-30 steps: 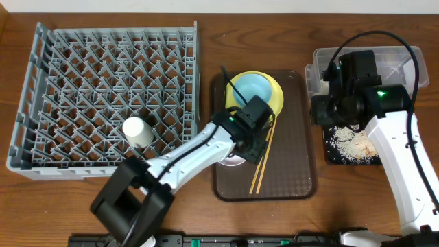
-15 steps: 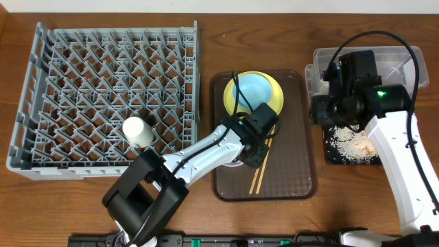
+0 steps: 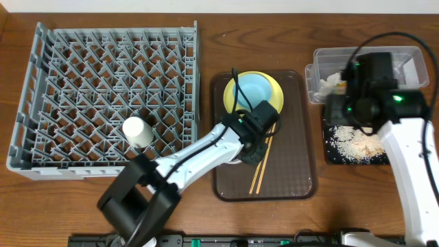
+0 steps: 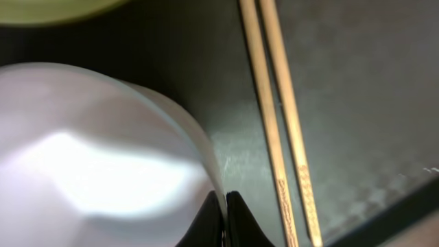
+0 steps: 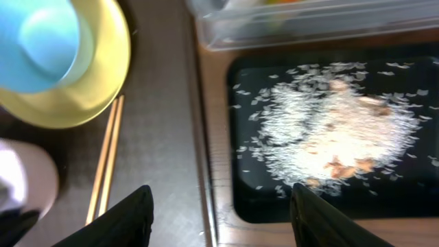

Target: Sort waste into correct bins and load items into the dishwasher rack

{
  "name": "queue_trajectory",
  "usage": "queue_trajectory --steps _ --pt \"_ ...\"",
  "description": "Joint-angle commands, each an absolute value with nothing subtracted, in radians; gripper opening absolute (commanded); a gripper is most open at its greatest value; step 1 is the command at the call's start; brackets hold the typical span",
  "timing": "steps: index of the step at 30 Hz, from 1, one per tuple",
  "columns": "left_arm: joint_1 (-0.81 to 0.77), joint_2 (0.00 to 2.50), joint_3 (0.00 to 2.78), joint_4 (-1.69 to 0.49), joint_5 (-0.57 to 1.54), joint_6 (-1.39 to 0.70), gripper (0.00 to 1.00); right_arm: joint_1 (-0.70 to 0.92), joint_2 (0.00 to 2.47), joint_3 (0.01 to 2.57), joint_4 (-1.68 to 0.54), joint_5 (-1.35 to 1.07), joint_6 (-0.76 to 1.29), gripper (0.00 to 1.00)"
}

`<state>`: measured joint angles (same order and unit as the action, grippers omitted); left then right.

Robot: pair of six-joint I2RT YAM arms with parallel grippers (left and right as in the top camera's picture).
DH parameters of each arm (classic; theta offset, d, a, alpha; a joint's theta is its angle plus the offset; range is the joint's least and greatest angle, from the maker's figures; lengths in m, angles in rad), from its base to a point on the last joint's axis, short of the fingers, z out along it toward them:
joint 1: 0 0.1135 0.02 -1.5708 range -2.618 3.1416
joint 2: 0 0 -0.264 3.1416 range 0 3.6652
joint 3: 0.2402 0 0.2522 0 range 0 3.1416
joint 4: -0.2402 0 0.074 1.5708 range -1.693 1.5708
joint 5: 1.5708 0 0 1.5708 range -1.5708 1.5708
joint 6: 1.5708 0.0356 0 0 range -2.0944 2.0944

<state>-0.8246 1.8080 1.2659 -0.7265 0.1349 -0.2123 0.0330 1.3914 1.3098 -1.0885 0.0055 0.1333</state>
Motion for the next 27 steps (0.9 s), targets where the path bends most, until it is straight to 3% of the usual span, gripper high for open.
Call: queue_trajectory --steps 1,5,11,22,27 --pt "-0.806 1.722 1.353 -0.773 0.136 -0.170 0.06 -0.004 1.353 1.328 -1.090 0.022 0.145 0.65" --pt "-0.732 1.660 1.470 -0.857 0.137 -0.125 0.06 -0.023 1.353 1.328 -1.093 0.022 0.145 0.65" --pt "-0.487 1.644 1.630 -0.909 0.173 -0.057 0.06 -0.023 1.353 1.328 -1.093 0.022 0.145 0.65" --pt "0.031 1.704 1.651 -0.628 1.028 -0.025 0.06 -0.023 1.353 1.328 -1.093 0.021 0.145 0.65" --pt "0.159 1.797 1.651 -0.425 1.266 -0.200 0.06 -0.023 1.353 1.328 -1.093 0.018 0.145 0.65"
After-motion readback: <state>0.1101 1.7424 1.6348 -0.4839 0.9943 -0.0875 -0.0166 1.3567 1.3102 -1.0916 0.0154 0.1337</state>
